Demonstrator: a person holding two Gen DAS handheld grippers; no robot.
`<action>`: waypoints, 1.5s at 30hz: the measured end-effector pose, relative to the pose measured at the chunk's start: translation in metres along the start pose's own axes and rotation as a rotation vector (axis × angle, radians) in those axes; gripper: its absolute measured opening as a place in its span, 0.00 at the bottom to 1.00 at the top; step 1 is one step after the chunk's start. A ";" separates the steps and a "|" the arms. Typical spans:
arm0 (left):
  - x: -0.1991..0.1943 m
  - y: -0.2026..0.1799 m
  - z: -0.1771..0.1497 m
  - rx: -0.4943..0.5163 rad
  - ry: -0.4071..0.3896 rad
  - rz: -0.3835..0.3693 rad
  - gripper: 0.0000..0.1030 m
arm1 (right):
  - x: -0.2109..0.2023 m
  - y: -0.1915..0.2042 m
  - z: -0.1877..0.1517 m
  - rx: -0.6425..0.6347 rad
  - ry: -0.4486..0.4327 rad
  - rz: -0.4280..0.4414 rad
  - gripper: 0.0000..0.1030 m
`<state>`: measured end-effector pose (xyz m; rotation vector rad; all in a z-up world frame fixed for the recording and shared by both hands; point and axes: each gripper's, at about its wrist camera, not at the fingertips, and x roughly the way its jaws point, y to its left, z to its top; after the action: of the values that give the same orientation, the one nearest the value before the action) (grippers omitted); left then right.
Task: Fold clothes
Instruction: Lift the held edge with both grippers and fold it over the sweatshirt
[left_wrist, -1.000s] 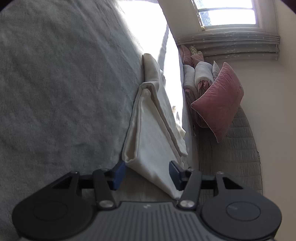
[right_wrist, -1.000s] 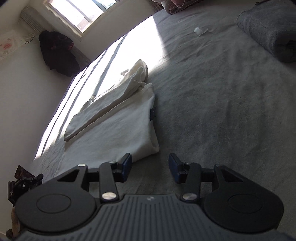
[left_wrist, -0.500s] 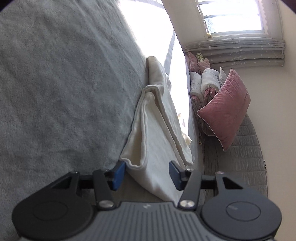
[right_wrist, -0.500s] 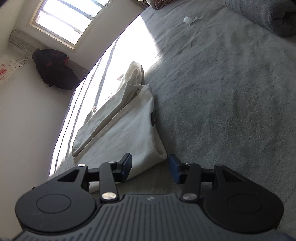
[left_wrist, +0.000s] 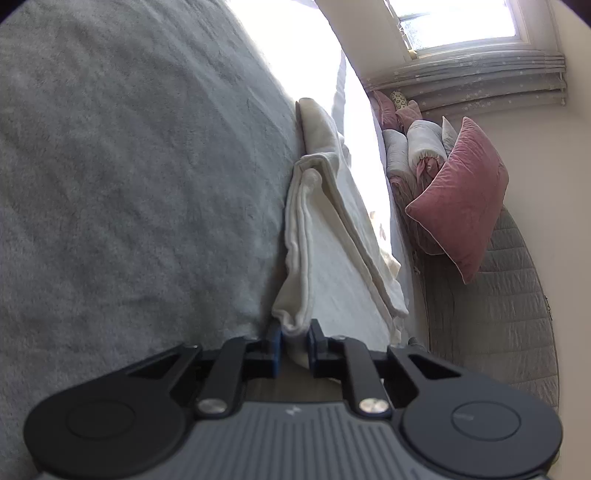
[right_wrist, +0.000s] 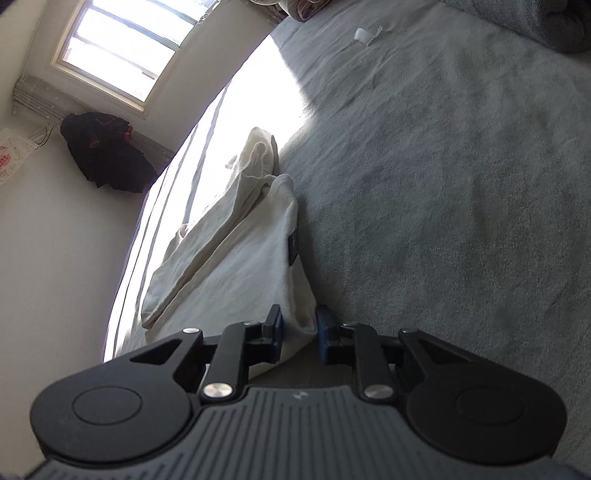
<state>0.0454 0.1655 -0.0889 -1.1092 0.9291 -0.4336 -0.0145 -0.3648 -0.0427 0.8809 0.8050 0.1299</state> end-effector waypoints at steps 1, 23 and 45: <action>-0.001 0.000 0.000 -0.014 -0.003 -0.017 0.11 | -0.002 0.001 0.000 0.007 0.002 -0.001 0.13; 0.006 -0.042 0.027 -0.263 -0.162 -0.360 0.08 | -0.014 0.046 0.079 0.232 -0.105 0.227 0.11; 0.116 -0.037 0.132 -0.290 -0.344 -0.235 0.11 | 0.113 0.045 0.159 0.253 -0.214 0.209 0.12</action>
<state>0.2238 0.1428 -0.0857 -1.5126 0.5704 -0.2895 0.1817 -0.3902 -0.0162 1.1967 0.5347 0.1166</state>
